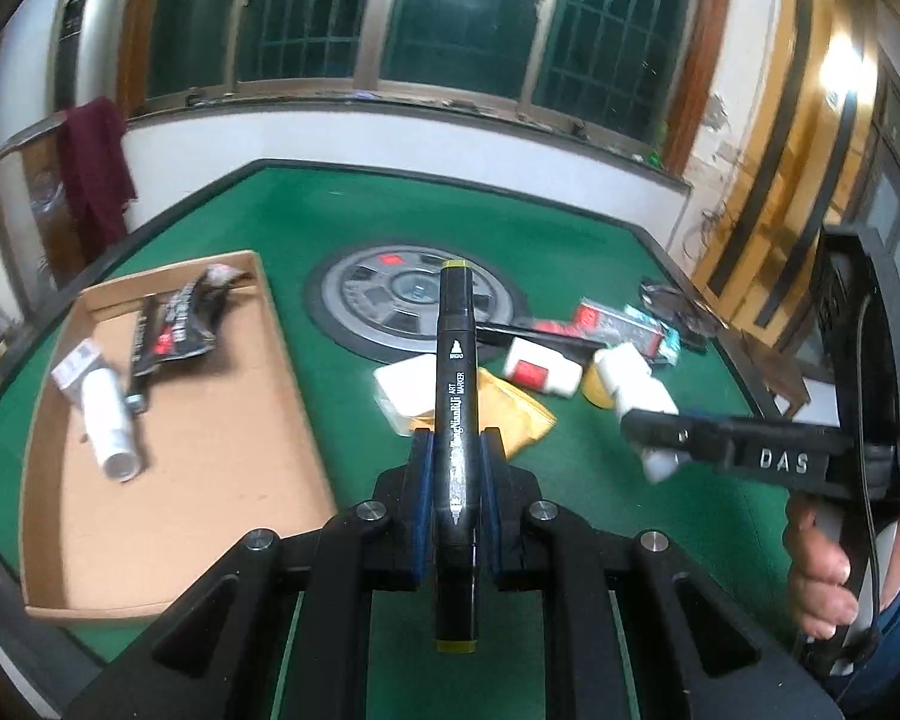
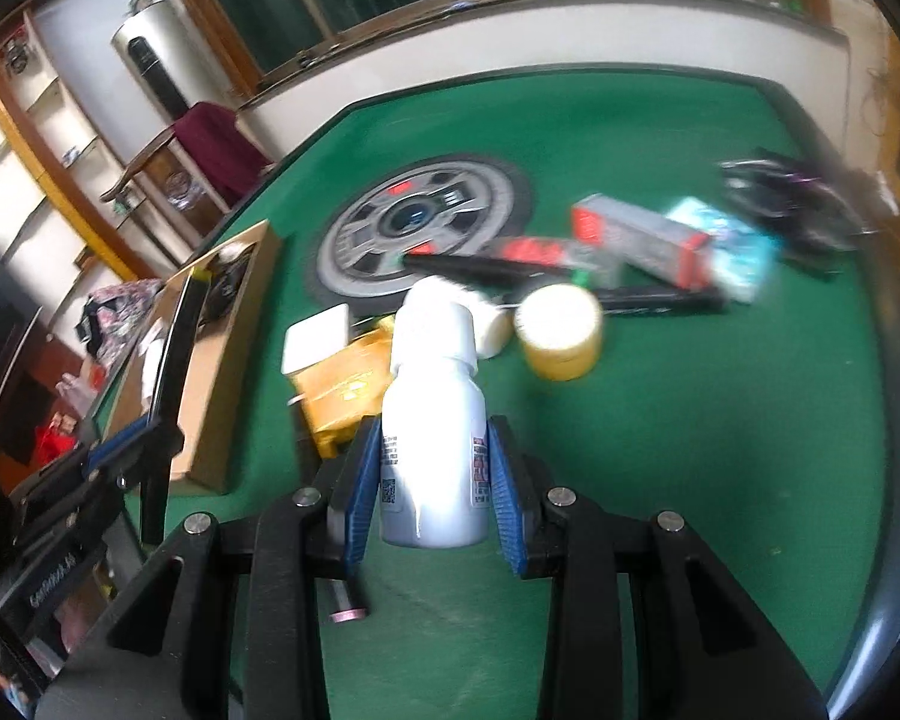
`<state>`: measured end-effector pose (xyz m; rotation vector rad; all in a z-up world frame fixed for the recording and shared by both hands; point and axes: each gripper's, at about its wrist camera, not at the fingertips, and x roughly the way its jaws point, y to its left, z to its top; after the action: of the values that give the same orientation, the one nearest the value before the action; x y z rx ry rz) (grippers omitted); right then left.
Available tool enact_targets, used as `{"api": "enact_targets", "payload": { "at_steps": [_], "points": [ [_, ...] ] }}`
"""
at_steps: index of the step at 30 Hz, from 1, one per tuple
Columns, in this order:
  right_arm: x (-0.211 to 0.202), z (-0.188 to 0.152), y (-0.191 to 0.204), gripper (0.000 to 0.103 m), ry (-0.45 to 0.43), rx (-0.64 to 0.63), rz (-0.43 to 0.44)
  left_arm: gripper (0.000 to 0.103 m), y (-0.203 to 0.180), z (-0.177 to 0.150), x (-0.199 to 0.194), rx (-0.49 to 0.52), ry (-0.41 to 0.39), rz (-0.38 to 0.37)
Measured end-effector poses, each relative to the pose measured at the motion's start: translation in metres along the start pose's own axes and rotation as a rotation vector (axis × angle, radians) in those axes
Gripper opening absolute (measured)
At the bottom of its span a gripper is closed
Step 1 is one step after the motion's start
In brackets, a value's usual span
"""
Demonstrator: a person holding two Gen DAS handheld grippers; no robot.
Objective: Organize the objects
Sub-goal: 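Drop the marker into the tray with the left tool while the right tool releases the bottle there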
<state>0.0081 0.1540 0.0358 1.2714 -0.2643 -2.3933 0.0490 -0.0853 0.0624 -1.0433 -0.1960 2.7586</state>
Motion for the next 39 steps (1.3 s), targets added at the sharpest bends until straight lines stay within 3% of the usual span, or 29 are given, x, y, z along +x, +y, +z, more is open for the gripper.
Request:
{"api": "enact_targets", "payload": {
  "at_steps": [14,21,29,36,39],
  "points": [
    [0.038,0.007,0.120,0.032,0.051,-0.173,0.109,0.012,0.092,-0.013,-0.037,-0.156,-0.086,0.116],
    [0.069,0.003,0.162,0.032,0.104,-0.233,0.136,0.012,0.136,-0.027,-0.039,-0.238,-0.081,0.158],
    [0.107,0.003,0.191,0.032,0.158,-0.255,0.111,0.012,0.167,-0.037,-0.025,-0.295,-0.046,0.173],
    [0.146,-0.004,0.203,0.032,0.229,-0.248,0.081,0.012,0.172,-0.042,-0.025,-0.298,-0.037,0.170],
    [0.147,-0.007,0.206,0.033,0.207,-0.268,0.091,0.012,0.172,-0.042,-0.026,-0.298,-0.036,0.164]
  ]
}}
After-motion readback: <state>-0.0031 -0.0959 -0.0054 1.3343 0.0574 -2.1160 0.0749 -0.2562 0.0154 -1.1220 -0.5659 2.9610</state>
